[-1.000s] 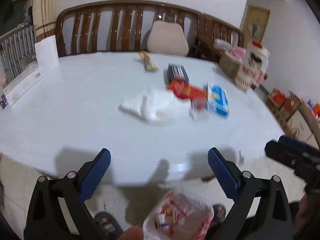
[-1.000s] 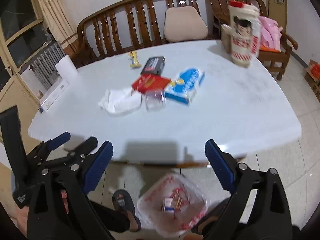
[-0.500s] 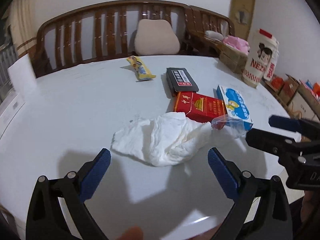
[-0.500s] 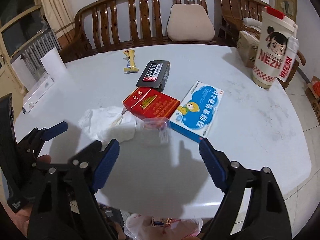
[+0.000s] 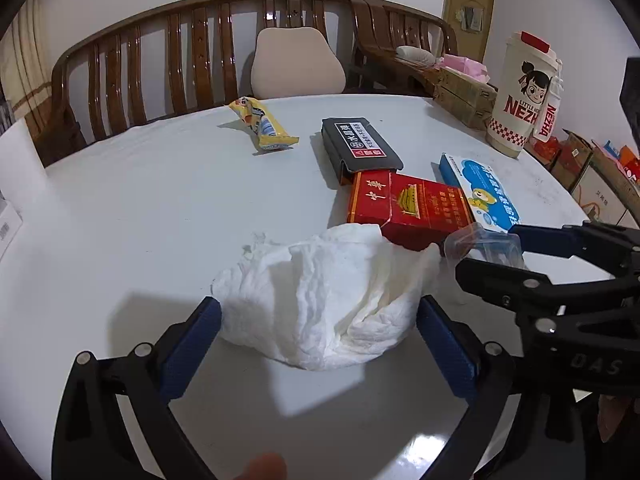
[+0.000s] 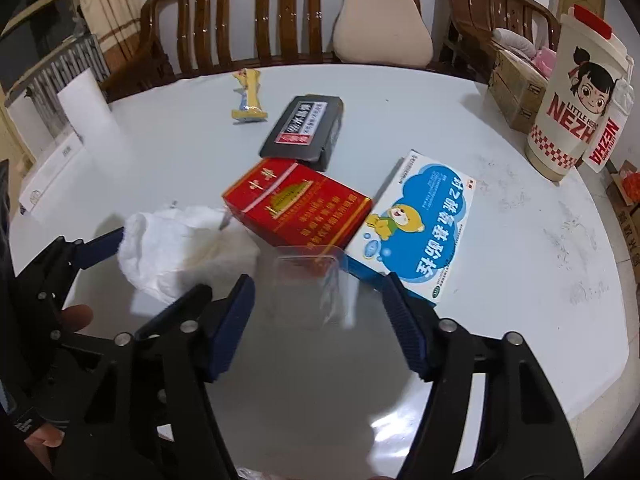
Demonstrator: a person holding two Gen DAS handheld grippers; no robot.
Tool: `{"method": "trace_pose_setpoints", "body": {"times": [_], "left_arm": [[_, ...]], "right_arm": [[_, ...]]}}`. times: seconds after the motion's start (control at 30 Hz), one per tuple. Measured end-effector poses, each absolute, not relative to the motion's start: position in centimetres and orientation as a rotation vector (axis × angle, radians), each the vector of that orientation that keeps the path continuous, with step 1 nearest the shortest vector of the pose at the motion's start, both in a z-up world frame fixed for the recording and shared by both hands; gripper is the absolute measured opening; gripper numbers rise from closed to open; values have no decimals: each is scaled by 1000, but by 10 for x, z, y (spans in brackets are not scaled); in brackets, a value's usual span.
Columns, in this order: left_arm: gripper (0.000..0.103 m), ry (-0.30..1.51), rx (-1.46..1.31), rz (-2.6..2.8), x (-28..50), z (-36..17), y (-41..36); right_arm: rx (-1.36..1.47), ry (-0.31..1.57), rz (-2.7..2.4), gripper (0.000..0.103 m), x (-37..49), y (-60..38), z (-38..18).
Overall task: Collect trash
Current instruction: 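Grasp the crumpled tissue with the left tool while the right tool grasps the clear cup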
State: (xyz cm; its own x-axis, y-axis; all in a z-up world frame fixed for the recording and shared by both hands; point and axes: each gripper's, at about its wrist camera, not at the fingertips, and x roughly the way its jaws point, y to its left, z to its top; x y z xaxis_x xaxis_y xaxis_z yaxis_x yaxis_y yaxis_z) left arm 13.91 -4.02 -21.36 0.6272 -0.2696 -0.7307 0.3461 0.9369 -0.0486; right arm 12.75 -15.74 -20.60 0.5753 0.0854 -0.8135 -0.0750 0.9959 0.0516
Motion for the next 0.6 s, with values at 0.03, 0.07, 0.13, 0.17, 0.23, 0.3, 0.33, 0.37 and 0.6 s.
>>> {"method": "trace_pose_setpoints", "body": {"times": [0.03,0.07,0.13,0.17,0.23,0.3,0.33,0.37,0.6], "left_arm": [[95,819,105,-355,139,-215,-42],[95,824,108,-359,139,-215,-43],[95,826,115,-365,140,-218,-45],[95,827,112,-363,140,-219,-45],[94,827,93,-363,141,-220,-42],[89,817,100,-363,140,-219,-42],[85,815,100,-365,139,-219,-42],[82,813,100,-372,139,-218,-42],[49,800,80,-386,138,-215,-40]], "right_arm": [[15,956,94,63,128,-158,-207],[15,954,96,63,129,-159,-208],[16,954,98,57,129,-159,-209],[18,960,103,53,130,-159,-210],[8,971,98,41,130,-158,-211],[7,968,102,41,129,-159,-212],[12,967,99,41,129,-160,-212],[16,967,98,41,129,-161,-212],[37,968,113,39,128,-164,-210]]}}
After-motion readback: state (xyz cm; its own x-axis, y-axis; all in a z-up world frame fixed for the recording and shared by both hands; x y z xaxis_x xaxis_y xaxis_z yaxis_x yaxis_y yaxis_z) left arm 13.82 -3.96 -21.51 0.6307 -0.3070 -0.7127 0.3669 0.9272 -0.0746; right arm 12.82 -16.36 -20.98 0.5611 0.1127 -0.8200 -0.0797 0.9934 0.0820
